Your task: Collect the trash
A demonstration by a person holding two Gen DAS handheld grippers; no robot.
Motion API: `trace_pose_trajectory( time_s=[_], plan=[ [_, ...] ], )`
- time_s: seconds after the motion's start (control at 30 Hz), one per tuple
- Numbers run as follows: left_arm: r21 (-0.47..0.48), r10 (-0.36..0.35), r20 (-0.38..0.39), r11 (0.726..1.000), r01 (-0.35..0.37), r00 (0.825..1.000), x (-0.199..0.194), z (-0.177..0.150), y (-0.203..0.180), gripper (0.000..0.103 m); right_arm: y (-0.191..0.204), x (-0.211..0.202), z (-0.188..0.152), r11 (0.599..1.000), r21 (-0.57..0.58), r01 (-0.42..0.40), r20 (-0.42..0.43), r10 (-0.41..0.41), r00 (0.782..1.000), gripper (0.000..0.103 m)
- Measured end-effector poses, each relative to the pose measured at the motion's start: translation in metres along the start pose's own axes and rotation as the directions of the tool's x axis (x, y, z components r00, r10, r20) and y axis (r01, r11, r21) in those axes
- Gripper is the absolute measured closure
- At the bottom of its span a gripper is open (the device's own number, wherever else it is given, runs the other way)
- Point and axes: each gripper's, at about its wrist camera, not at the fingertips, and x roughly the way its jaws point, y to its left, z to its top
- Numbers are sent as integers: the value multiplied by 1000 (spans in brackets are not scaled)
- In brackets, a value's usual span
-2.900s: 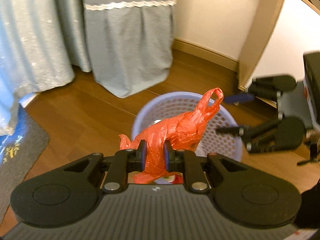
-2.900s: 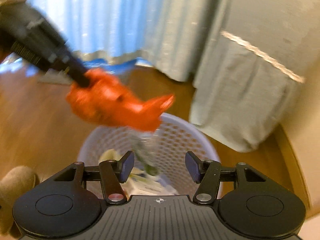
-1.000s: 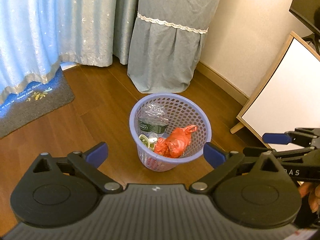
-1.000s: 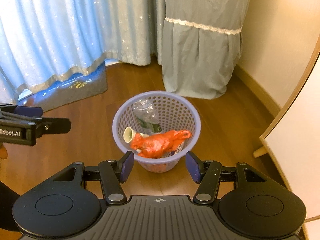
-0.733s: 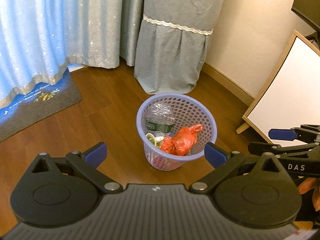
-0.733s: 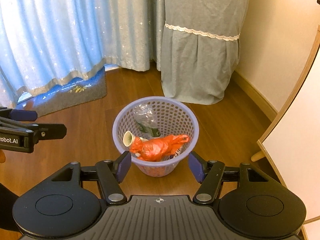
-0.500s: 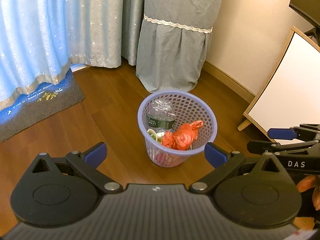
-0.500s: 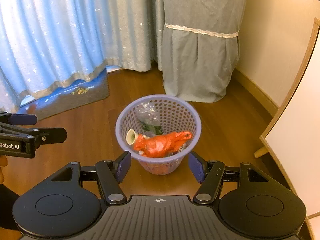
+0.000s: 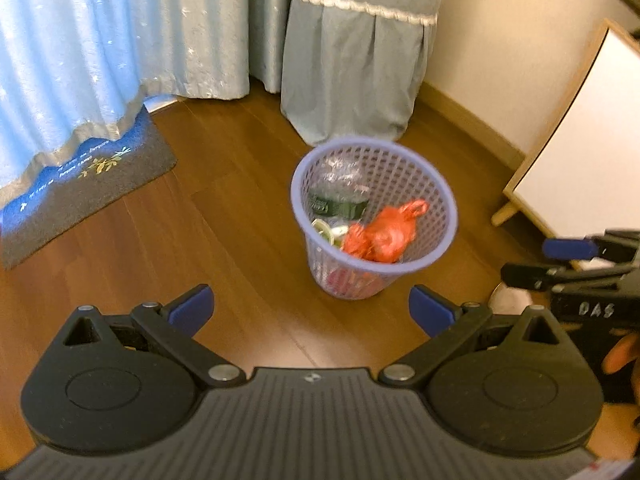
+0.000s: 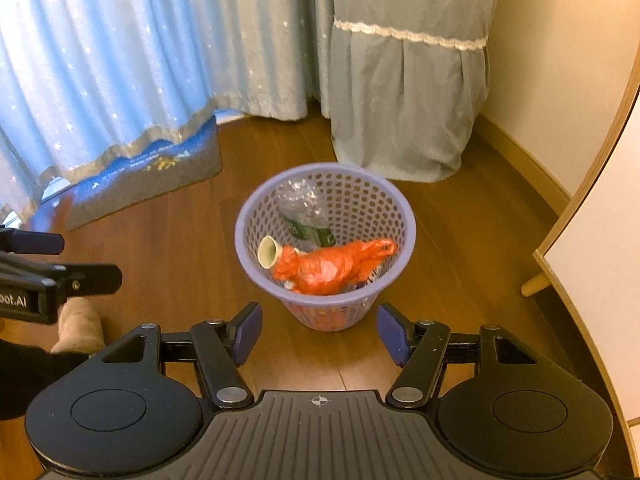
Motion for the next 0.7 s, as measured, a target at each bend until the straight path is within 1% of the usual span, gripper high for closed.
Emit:
trace_pose_trajectory(
  time_s=[0.1, 0.27, 0.43, 0.53, 0.6, 0.7],
  plan=[
    [0, -10, -34, 1000, 10, 999, 19, -5, 10, 1, 0, 15, 0, 1000, 15, -7, -36, 7, 999, 42],
    [-54, -15, -81, 998, 11, 997, 41, -16, 25, 1, 7, 42, -1, 1000, 8, -19, -96, 19, 995, 42],
    [-92, -14, -110, 996, 4, 994, 48, -15, 31, 1, 12, 69, -5, 998, 32, -50, -194, 56, 980, 42],
    [-117, -25, -120, 993, 11, 992, 51, -10, 30, 1, 19, 76, -7, 999, -10, -43, -207, 40, 978, 42],
    [-110, -15, -125, 994, 1, 992, 52, -9, 28, 1, 20, 76, -7, 999, -35, -26, -194, 19, 981, 42],
    [-114, -2, -134, 993, -14, 991, 54, -12, 29, 1, 19, 76, -7, 999, -39, -6, -178, -1, 984, 42]
  ],
)
